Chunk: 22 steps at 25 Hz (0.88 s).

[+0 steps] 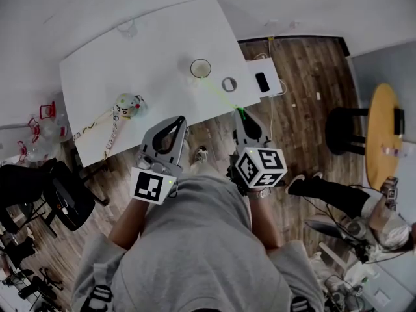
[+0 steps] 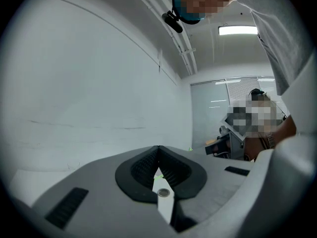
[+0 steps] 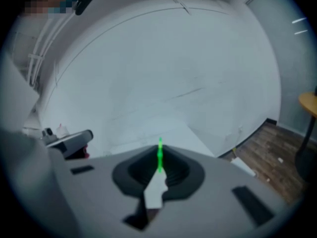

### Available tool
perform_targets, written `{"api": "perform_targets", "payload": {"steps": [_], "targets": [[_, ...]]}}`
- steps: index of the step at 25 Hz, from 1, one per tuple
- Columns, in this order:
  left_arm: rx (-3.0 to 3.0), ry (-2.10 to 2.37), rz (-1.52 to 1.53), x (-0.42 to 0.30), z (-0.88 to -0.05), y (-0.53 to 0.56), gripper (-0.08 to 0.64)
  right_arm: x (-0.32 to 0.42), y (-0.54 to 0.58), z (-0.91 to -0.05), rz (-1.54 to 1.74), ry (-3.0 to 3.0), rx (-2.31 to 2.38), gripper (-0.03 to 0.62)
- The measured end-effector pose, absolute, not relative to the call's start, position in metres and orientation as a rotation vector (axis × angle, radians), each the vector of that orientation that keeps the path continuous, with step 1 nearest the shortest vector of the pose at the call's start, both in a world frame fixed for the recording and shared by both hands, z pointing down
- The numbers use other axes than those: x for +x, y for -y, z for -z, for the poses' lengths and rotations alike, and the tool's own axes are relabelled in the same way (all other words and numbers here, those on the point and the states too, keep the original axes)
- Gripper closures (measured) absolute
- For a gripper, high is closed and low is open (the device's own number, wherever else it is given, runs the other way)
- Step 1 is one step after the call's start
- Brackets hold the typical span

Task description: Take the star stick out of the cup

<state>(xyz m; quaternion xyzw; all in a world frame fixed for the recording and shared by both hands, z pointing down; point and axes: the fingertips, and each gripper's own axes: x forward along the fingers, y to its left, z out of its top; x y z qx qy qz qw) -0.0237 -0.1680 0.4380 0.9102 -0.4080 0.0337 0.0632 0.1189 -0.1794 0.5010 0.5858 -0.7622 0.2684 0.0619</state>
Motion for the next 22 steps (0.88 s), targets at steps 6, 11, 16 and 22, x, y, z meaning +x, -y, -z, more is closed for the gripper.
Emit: {"api": "perform_targets", "payload": {"steps": [6,11,16,22], "targets": [[2.741,1.301,-0.092,-0.030,-0.433,0.143,0.525,0.116,0.152,-0.485,-0.750,2.381,1.738,0.548],[2.737,1.358,-0.093,-0.036,-0.433,0.124,0.525,0.114,0.131,-0.479,-0.718,2.454,1.702,0.548],[2.738,1.403,-0.086,-0.041,-0.430,0.105,0.525,0.116,0.109,-0.474,-0.687,2.490,1.679,0.548],[2.723,1.454,-0.068,-0.048,-0.427,0.091,0.525,0.119,0.087,-0.471,-0.627,2.508,1.669,0.548]]}}
